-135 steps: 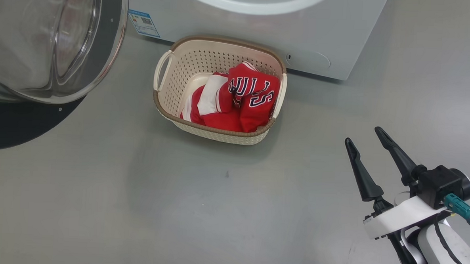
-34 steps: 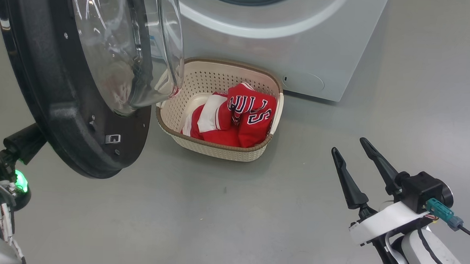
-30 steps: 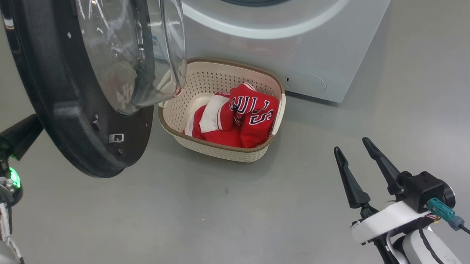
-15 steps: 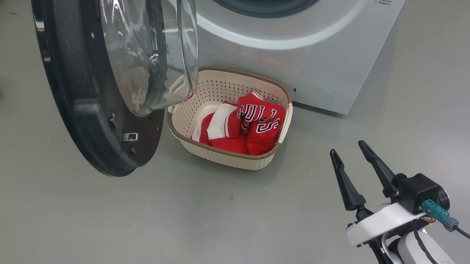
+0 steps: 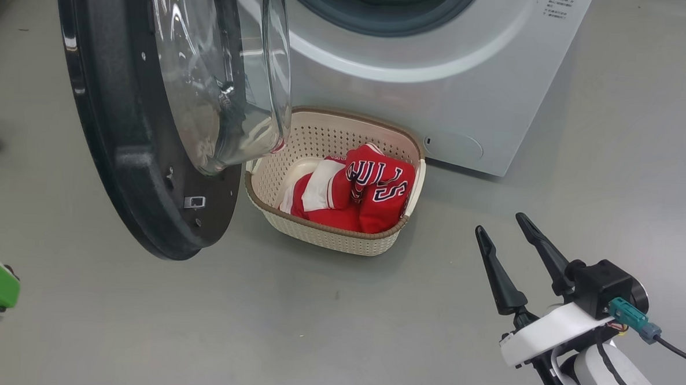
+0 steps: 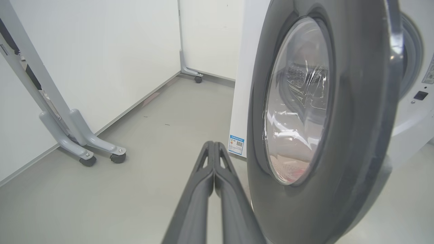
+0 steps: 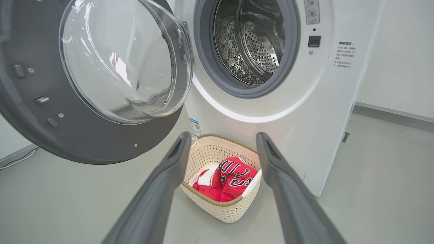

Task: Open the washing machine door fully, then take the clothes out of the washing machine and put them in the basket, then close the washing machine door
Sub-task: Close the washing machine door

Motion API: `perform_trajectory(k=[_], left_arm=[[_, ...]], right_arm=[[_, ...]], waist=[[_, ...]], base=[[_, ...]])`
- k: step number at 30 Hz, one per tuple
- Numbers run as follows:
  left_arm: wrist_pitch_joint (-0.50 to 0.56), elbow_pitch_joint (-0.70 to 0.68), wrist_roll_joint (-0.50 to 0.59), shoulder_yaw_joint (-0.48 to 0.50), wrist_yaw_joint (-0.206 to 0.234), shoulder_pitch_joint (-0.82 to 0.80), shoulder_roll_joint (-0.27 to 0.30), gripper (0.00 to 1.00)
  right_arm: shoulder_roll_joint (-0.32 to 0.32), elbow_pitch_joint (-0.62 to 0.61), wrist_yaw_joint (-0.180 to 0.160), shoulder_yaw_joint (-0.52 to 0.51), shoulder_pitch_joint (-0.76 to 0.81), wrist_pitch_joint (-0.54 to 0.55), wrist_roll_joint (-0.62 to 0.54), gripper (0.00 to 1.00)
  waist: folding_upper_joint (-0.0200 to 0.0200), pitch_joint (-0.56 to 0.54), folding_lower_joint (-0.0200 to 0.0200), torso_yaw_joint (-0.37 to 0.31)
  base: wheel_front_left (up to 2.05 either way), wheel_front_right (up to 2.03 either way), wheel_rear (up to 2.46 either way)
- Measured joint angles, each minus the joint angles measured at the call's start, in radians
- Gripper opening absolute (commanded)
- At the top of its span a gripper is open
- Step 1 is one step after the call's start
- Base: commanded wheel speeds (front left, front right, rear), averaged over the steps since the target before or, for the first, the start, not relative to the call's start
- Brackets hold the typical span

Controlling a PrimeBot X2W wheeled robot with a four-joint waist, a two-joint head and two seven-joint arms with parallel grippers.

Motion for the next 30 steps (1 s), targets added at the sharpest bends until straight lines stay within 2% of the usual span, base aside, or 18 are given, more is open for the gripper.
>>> perform_trajectory(k=[6, 15, 16, 18, 19, 20, 30], left_arm=[[-0.165, -0.028, 0.051, -0.07, 0.0, 0.089, 0.001, 0.0], [-0.354, -0.006, 0.107, -0.112, -0.002, 0.161, -0.002, 0.0], [-0.386, 0.001, 0.107, -0.114, -0.002, 0.174, -0.002, 0.11], [-0.421, 0.006, 0.107, -0.114, -0.002, 0.179, -0.003, 0.45], [-0.438, 0.007, 0.109, -0.115, -0.002, 0.18, -0.003, 0.92], [-0.452, 0.007, 0.113, -0.115, -0.002, 0.181, -0.003, 1.0], [-0.548, 0.048, 0.115, -0.149, -0.003, 0.205, -0.008, 1.0]], right_arm=[[0.004, 0.001, 0.0, 0.001, 0.013, 0.0, 0.0, 1.0], [0.015, 0.003, 0.0, 0.003, 0.014, 0.0, 0.0, 1.0], [0.015, 0.003, 0.0, 0.003, 0.016, 0.0, 0.0, 1.0], [0.016, 0.003, 0.0, 0.003, 0.019, 0.0, 0.0, 1.0], [0.016, 0.003, 0.0, 0.003, 0.02, 0.0, 0.0, 1.0], [0.017, 0.003, 0.0, 0.003, 0.021, 0.0, 0.0, 1.0], [0.018, 0.003, 0.0, -0.007, 0.025, 0.0, 0.0, 1.0]], waist=[[0.0, -0.012, 0.0, 0.001], [0.0, -0.028, 0.0, -0.001], [0.0, -0.031, 0.0, -0.002], [0.0, -0.032, 0.0, -0.004], [0.0, -0.032, 0.0, -0.004], [0.0, -0.032, 0.0, -0.005], [0.0, -0.021, 0.0, -0.01]], base=[[0.0, 0.0, 0.0], [0.0, 0.0, 0.0], [0.0, 0.0, 0.0], [0.0, 0.0, 0.0], [0.0, 0.0, 0.0], [0.0, 0.0, 0.0], [0.0, 0.0, 0.0]])
